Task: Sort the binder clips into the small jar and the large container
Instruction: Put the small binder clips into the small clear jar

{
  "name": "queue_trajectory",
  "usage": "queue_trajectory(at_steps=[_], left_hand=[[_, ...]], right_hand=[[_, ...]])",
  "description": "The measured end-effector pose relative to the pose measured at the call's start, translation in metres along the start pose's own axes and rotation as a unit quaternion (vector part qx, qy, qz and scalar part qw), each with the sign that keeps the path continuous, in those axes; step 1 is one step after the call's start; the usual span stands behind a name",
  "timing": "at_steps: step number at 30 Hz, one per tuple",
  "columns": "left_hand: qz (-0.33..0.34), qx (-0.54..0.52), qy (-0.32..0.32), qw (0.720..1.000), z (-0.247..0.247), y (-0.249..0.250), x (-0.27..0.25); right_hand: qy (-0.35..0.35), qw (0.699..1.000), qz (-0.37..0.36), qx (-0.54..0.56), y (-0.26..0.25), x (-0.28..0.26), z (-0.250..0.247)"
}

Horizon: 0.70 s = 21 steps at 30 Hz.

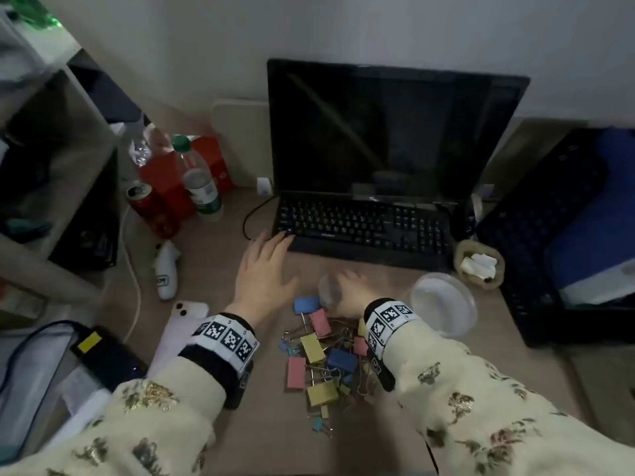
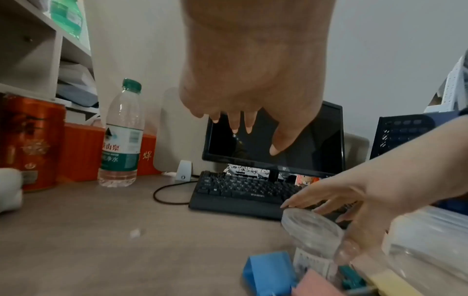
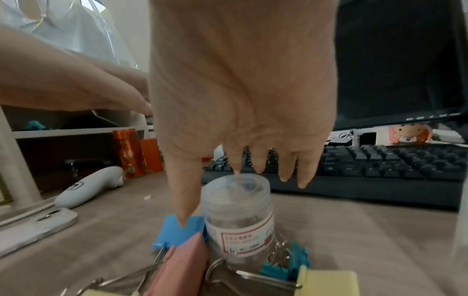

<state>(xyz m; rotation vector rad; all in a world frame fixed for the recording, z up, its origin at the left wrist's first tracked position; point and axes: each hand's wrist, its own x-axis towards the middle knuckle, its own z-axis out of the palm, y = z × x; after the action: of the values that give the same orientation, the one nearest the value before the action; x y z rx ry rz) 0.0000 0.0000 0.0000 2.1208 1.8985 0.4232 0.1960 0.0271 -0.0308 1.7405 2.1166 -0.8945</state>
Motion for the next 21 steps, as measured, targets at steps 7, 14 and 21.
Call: queue_trajectory(at_steps=[7, 14, 21], left_hand=[[-0.037, -0.014, -0.111, 0.993, 0.015, -0.002, -0.020], [-0.045, -0.133, -0.146, 0.979, 0.021, 0.019, -0.019], [0.008, -0.082, -0.153, 0.985, 0.007, 0.042, -0.022]], right_hand=[[0.095, 0.995, 0.006, 0.002, 0.002, -0.007, 0.005], [0.143, 0.975, 0.037, 0.167, -0.004, -0.039, -0.022], [0.101, 0.976, -0.003, 0.193, -0.005, -0.076, -0.024]])
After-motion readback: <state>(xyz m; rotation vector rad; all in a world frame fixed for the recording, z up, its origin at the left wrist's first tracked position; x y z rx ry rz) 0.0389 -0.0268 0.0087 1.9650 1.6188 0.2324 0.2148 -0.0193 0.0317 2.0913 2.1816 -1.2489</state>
